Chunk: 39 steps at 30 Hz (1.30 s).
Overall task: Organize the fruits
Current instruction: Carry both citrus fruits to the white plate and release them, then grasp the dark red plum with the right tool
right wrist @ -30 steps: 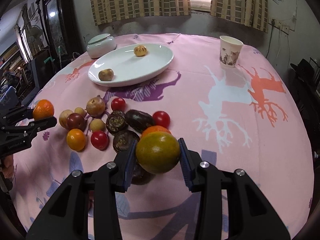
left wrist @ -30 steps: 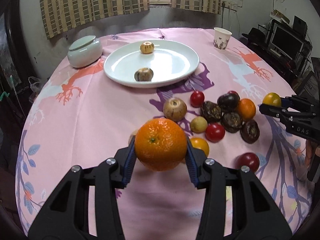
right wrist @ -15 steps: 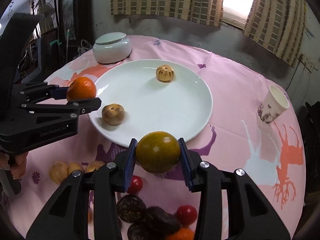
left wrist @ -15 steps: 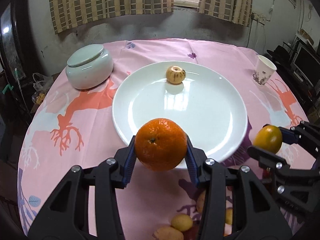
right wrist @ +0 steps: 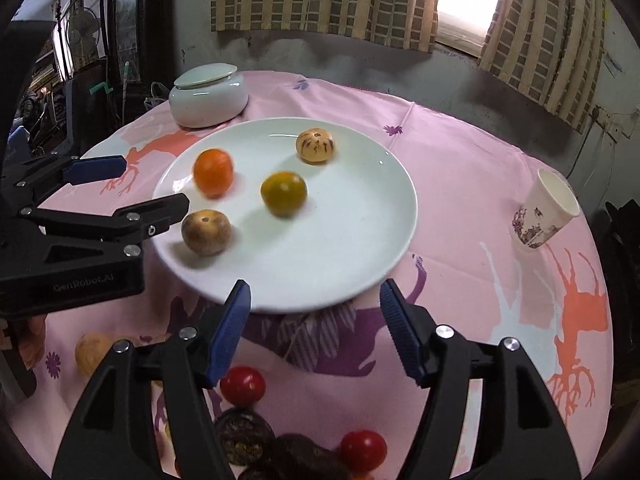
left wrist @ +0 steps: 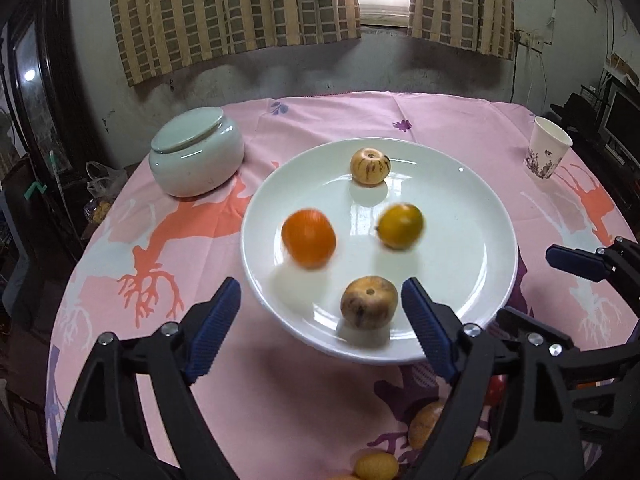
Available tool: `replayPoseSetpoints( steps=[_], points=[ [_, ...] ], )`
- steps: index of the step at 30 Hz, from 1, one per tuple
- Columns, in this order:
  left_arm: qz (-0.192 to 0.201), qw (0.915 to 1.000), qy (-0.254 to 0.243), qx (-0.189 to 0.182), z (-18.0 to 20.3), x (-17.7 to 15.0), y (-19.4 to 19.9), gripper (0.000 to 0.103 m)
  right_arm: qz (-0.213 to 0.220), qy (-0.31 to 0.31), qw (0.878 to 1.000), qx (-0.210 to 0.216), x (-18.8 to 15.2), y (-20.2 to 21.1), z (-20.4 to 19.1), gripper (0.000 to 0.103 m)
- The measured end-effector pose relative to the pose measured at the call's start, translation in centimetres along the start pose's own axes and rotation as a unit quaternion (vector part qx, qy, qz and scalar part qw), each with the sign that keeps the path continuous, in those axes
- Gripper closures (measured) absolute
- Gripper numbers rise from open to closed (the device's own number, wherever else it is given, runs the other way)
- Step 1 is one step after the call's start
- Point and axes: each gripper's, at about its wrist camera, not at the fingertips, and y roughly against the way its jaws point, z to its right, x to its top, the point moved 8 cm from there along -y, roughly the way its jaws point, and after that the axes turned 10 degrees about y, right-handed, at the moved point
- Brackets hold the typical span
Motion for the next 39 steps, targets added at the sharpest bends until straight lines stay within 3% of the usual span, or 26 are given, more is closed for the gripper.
replayPoseSetpoints(
  steps=[6,8,10,13,21,25,29,34,39],
  points=[
    [0.012,0.9996,-0.022,-0.009,0.4,-1.6,3.7,0.009,0.055,-0.047,0.997,0.012,-3.9,6.5,1.7,0.026],
    [0.017,0.9996,-0.022,-0.009,0.4,-2.4,5.0,0.008,0.069,-0.070,0.995,0.007,-5.2,8.2,2.3,0.012],
    [0.012,0.9997,-0.009,-0.020,0.3,-3.6,5.9,0.007,0.082,-0.087,0.993,-0.010,-6.7,9.7,2.8,0.005],
    [-0.006,0.9992,0.008,-0.038,0.0,-6.1,6.8,0.006,0.079,-0.088,0.993,-0.011,-8.5,10.6,2.1,0.004],
    [-0.039,0.9976,0.042,-0.037,-2.0,-11.6,6.9,0.006,0.066,-0.051,0.996,-0.008,-11.5,10.9,0.0,0.004],
    [-0.023,0.9968,0.070,-0.032,-3.1,-12.0,6.2,0.006,0.048,-0.024,0.999,-0.004,-12.3,10.6,-0.9,0.004],
    [0.000,0.9982,0.053,-0.029,-3.5,-11.4,6.2,0.006,0.059,-0.006,0.998,0.006,-12.0,11.3,-1.9,0.004],
    [-0.026,0.9961,0.064,-0.055,-3.6,-11.8,6.1,0.006,0.044,0.039,0.998,0.038,-12.5,11.1,-5.3,0.004],
    [-0.031,0.9952,0.079,-0.048,-4.5,-11.8,5.8,0.006,0.028,0.106,0.991,0.075,-13.3,11.5,-9.6,0.004]
  ],
)
